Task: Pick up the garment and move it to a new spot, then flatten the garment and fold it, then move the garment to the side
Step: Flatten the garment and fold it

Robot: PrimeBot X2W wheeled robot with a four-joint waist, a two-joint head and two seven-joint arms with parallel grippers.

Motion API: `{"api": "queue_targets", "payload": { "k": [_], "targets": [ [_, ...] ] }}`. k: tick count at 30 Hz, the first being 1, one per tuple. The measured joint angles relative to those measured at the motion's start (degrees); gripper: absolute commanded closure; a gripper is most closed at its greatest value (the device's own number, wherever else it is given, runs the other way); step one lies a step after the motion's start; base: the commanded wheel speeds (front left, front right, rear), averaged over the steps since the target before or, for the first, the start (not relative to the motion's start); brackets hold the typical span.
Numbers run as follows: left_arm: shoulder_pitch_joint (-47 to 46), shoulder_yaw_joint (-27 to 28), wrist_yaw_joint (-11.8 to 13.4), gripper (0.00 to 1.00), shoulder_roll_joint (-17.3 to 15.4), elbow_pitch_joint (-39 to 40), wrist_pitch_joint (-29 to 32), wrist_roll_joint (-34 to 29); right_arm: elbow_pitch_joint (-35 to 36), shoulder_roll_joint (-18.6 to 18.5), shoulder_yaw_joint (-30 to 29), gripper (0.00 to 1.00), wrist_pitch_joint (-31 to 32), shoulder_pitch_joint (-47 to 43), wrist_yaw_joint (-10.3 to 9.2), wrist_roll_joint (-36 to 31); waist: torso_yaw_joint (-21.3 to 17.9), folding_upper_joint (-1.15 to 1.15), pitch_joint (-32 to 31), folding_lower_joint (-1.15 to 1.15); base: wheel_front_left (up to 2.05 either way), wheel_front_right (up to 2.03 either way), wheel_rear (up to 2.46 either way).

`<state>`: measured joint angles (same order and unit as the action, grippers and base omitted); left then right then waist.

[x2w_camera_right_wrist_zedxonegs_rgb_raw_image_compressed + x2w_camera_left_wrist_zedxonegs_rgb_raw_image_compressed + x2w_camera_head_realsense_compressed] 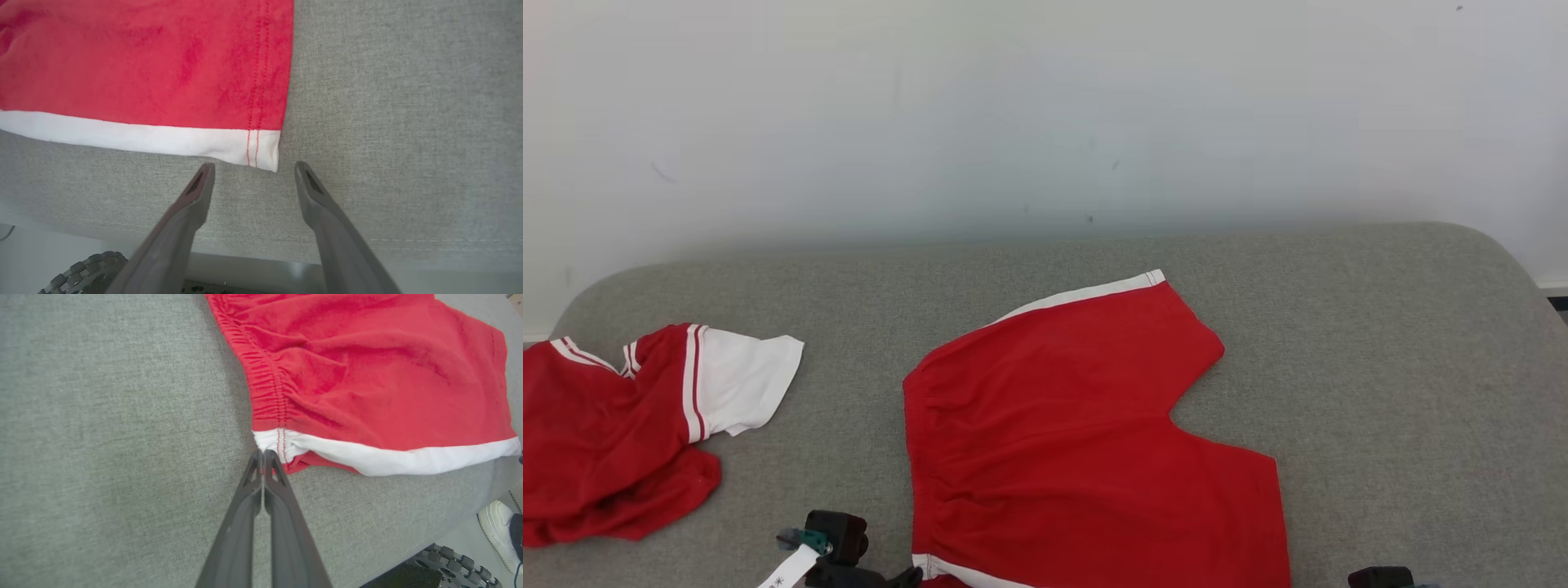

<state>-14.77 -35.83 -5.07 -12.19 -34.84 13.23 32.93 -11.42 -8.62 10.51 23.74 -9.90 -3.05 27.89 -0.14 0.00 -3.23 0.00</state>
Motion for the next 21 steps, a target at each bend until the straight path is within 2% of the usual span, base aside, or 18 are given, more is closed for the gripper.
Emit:
{"api": "queue_targets", "payload": {
  "k": [6,8,9,10,11,12,15,16,18,21],
  "targets": [
    [0.00,-0.03,-0.07,1.00,0.03,-0.48,-0.49,0.13,-0.55,0.08,-0.82,0.00,0.55,0.31,-1.01,-0.01,0.12,0.00,0.05,-0.01,0.00,0.00,0.00],
    [0.00,-0.03,-0.08,1.00,0.03,-0.56,-0.51,0.14,-0.81,0.14,-0.87,0.04,0.58,0.52,-1.05,-0.01,0.13,0.00,0.06,-0.01,0.00,0.00,0.00],
    [0.00,-0.04,-0.08,1.00,0.03,-0.62,-0.52,0.14,-1.04,0.19,-0.89,0.44,0.85,0.86,-1.07,-0.01,0.13,0.00,0.07,-0.01,0.00,0.00,0.00],
    [0.00,-0.07,-0.10,1.00,0.03,-0.67,-0.57,0.13,-1.11,0.31,-1.03,0.53,0.98,1.16,-1.09,0.00,0.14,0.00,0.10,-0.01,0.00,0.00,0.00],
    [-0.01,-0.08,-0.36,1.00,0.03,-0.74,-0.68,0.14,-1.14,0.49,-1.19,0.56,0.97,1.30,-1.29,0.00,0.14,0.00,0.13,-0.01,0.00,0.00,0.00],
    [-0.01,-0.08,-0.48,1.00,0.02,-0.80,-0.68,0.14,-1.26,0.73,-1.33,0.67,0.96,1.35,-1.54,0.00,0.15,0.00,0.15,-0.01,0.00,0.00,0.00],
    [-0.01,-0.09,-0.48,1.00,0.02,-0.92,-0.75,0.14,-1.71,1.36,-1.46,0.80,0.97,1.37,-1.57,0.27,0.17,0.00,0.23,-0.01,0.00,0.00,0.00],
    [-0.01,-0.10,-0.49,1.00,0.02,-0.96,-0.75,0.14,-1.85,1.48,-1.52,0.94,0.98,1.42,-1.67,0.31,0.18,0.00,0.25,-0.01,0.00,0.00,0.00],
    [-0.01,-0.13,-0.49,1.00,0.02,-1.07,-0.76,0.14,-2.15,1.62,-1.49,1.00,0.98,1.86,-1.97,0.33,0.22,0.00,0.29,-0.01,0.00,0.00,0.00],
    [-0.04,-0.18,-0.51,1.00,0.02,-1.29,-1.11,0.15,-2.72,1.71,-1.49,1.00,0.99,2.38,-1.99,0.33,0.28,0.00,0.27,-0.01,0.00,0.00,0.00]
  ]
}}
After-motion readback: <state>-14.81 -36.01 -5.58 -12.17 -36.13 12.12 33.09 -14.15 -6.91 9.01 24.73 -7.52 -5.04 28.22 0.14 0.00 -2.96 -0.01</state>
